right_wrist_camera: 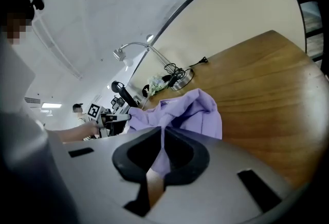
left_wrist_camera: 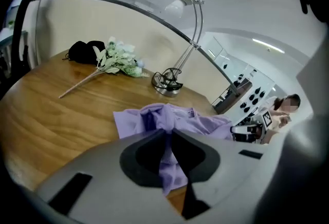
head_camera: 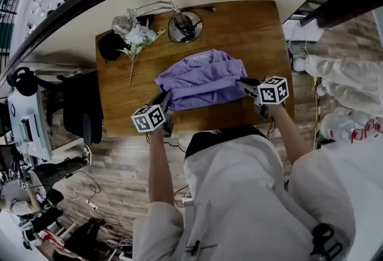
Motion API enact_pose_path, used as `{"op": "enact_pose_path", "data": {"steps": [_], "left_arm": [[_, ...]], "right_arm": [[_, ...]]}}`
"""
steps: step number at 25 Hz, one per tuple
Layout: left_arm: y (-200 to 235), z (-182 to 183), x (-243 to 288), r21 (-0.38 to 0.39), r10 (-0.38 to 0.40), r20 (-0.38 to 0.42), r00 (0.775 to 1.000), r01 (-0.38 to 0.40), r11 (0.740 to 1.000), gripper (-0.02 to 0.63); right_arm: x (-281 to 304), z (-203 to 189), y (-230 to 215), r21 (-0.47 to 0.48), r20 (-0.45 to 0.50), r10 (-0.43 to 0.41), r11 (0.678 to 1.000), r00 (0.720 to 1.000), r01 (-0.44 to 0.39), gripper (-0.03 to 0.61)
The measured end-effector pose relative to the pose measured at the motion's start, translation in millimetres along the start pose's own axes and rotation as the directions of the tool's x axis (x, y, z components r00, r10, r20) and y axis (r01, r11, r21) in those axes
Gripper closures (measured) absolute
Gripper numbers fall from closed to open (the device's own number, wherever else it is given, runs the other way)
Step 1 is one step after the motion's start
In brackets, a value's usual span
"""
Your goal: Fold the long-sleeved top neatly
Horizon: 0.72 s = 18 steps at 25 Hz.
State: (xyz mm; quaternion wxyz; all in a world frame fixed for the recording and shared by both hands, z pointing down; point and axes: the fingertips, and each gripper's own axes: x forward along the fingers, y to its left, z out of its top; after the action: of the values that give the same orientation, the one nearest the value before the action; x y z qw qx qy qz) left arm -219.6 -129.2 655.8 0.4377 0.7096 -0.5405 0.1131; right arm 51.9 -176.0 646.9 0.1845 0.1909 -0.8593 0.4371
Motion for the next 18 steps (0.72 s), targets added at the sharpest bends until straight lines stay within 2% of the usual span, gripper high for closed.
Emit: {"op": "enact_pose_path", "data": {"steps": [2,5,6,8,10,13,15,18], "left_arm": [[8,5,-9,-0.022,0.009,0.003,1.000,-0.009,1.000,0.557],[19,-9,-11,-0.034,0.040,-0.031,0.999,-0.041,0.999,0.555],[21,-11,-11,-0.020,0.059,-0.025,0.998,-0.060,0.998,0.555],[22,-5,-19,0.024,0.127,0.029,0.992,-0.127,0.992,0.548],[22,8,-35,0.041,0.190,0.098,0.977,-0.195,0.980,0.523],[8,25,-56,0.063,0.222,0.184,0.957,-0.237,0.969,0.482],[-9,41,-61,0.128,0.213,0.260,0.942,-0.252,0.959,0.482],[-44,67,-39,0.253,0.132,0.372,0.919,-0.238,0.938,0.483]], "right_arm": [[0,1,0,0.022,0.003,0.007,1.000,1.000,-0.007,0.551],[5,-15,-13,0.066,-0.016,-0.070,0.995,0.997,0.070,0.546],[6,-19,-18,0.075,-0.010,-0.111,0.991,0.994,0.111,0.518],[2,-22,-21,0.056,0.022,-0.181,0.982,0.983,0.180,0.417],[-9,-22,-16,-0.014,0.051,-0.232,0.972,0.971,0.233,0.379],[-35,-14,-15,-0.105,0.118,-0.310,0.941,0.943,0.322,0.393],[-44,10,-7,-0.156,0.213,-0.337,0.915,0.917,0.372,0.426],[-22,57,33,-0.272,0.367,-0.274,0.882,0.889,0.384,0.506]]}}
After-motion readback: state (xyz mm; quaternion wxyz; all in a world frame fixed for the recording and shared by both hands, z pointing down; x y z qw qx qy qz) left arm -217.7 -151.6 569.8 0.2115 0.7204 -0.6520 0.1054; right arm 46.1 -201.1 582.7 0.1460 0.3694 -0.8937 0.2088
